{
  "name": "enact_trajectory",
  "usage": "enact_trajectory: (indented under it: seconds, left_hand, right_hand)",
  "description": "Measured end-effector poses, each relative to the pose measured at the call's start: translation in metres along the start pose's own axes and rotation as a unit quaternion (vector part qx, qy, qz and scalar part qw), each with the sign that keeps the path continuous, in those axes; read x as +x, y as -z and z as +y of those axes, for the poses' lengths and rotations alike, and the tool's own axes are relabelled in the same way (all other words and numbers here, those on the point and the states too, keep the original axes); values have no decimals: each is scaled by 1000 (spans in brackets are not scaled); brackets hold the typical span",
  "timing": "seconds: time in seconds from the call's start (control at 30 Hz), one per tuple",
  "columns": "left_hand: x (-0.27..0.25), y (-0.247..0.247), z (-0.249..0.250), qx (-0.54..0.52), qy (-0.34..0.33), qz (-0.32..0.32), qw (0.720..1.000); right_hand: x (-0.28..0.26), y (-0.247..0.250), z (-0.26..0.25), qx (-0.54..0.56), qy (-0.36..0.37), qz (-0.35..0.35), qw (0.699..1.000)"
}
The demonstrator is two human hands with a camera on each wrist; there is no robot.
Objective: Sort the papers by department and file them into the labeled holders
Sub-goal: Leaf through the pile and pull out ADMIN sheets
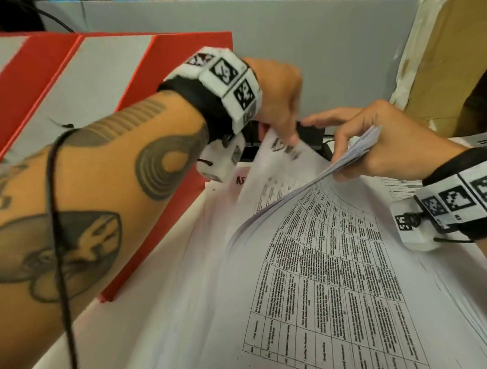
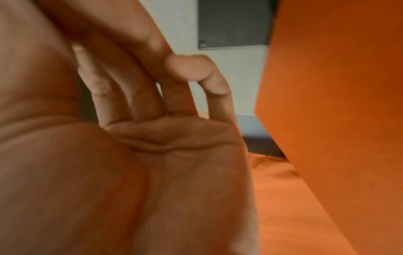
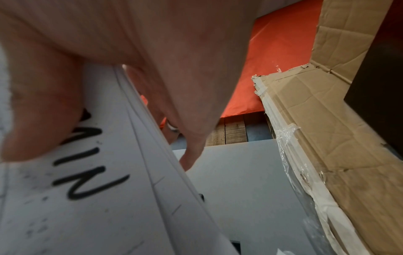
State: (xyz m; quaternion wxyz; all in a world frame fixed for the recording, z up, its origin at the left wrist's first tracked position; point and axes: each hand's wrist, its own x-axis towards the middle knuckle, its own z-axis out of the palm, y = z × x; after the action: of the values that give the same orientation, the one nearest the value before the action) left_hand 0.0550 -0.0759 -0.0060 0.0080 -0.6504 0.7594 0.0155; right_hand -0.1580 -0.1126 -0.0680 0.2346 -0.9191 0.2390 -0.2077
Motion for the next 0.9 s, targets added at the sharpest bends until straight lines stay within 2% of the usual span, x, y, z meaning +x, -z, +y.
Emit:
enact_trajectory:
  seconds: [0.07, 0.13, 0.2, 0.23, 0.27, 0.33, 0.37, 0.4, 0.43, 0.53, 0.63, 0.9]
  left_hand:
    - [-4, 8, 7, -99, -50, -4, 994]
    - [-4, 11, 12, -248, -73, -27, 966]
    - [0, 5, 8, -381, -30, -28, 924]
    - [3, -3, 2, -388, 0, -33, 921]
    - [7, -13, -6, -349, 22, -45, 936]
    - [15, -34, -23, -150, 57, -91, 983]
    - [17, -45, -28, -36, 78, -117, 989]
    - [17, -54, -31, 50, 95, -142, 984]
    - [17, -62, -31, 82, 108, -155, 978]
    - [16, -74, -26, 99, 124, -136, 978]
    - [18, -76, -27, 95, 130, -86, 983]
    - [17, -59, -23, 130, 118, -23, 984]
  right_hand:
    - [0, -1, 1, -4, -9, 9, 1000]
    - [0, 1, 3, -2, -17, 32, 999]
    - [0, 3, 6, 6, -9, 57, 998]
    - [0, 5, 7, 15, -4, 64, 998]
    - [0, 7, 8, 28, -4, 66, 997]
    - [-2, 10, 6, 43, -4, 52, 998]
    - [-2, 11, 4, 33, -2, 40, 999]
    - [-2, 11, 3, 11, 0, 28, 1000]
    - [-1, 11, 1, -15, 1, 18, 1000]
    - [-1, 7, -2, -38, 0, 8, 999]
    - [-1, 8, 0, -32, -2, 12, 999]
    - [-1, 5, -1, -8, 1, 0, 1000]
